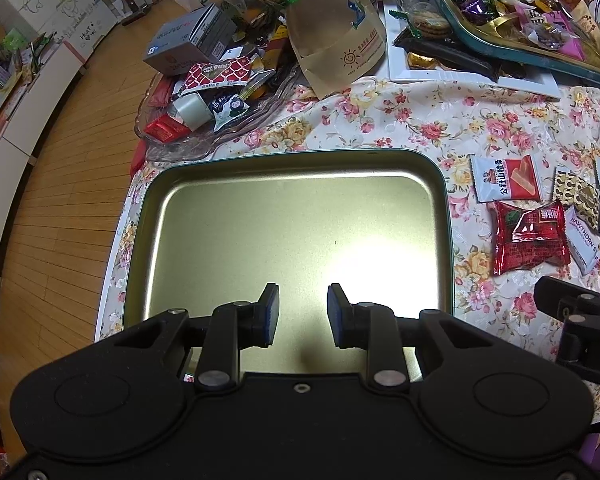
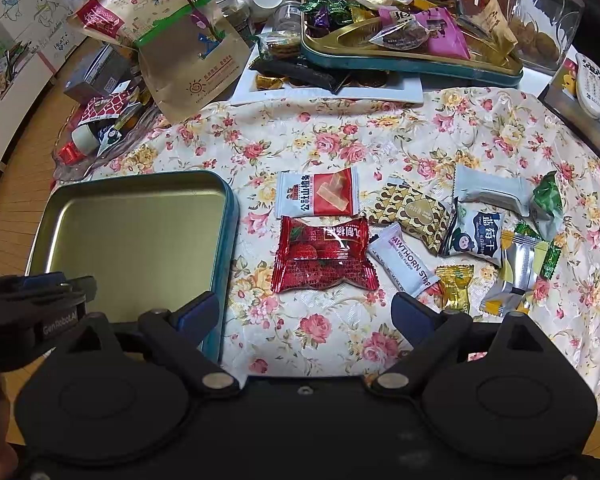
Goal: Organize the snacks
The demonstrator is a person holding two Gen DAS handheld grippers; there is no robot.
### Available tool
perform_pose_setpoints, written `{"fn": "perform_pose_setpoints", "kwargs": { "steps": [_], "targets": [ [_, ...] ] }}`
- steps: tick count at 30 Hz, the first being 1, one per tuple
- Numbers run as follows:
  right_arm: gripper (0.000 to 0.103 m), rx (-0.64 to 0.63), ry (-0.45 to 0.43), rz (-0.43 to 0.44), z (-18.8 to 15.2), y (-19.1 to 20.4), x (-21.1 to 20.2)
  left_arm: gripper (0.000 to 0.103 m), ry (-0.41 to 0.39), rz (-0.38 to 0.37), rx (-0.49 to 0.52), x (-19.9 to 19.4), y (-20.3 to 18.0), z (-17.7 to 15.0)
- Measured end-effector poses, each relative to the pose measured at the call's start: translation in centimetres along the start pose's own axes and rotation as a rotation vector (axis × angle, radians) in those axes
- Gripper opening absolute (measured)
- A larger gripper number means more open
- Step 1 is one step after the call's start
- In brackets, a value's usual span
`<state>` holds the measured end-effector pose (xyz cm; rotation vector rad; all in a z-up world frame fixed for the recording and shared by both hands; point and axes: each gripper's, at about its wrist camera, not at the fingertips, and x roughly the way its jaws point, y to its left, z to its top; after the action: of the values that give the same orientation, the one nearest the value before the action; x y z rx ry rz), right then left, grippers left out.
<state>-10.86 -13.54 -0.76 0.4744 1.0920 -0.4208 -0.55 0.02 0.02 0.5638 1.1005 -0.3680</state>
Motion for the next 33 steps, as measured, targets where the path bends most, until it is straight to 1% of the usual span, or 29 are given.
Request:
{"fn": "perform_pose_setpoints", "kwargs": {
  "steps": [27,33],
  "targets": [
    [0.098,-0.017,0.016,-0.029,0.0,0.1,1.0,0.037,0.01,-0.005,-0.01,0.1,0.1,0.1],
    [0.098,-0.018,0.018,-0.033,0.0,0.0,1.1,0.037,0.022,-0.022,-0.02,0.0,-0.1,0.2]
  ]
}}
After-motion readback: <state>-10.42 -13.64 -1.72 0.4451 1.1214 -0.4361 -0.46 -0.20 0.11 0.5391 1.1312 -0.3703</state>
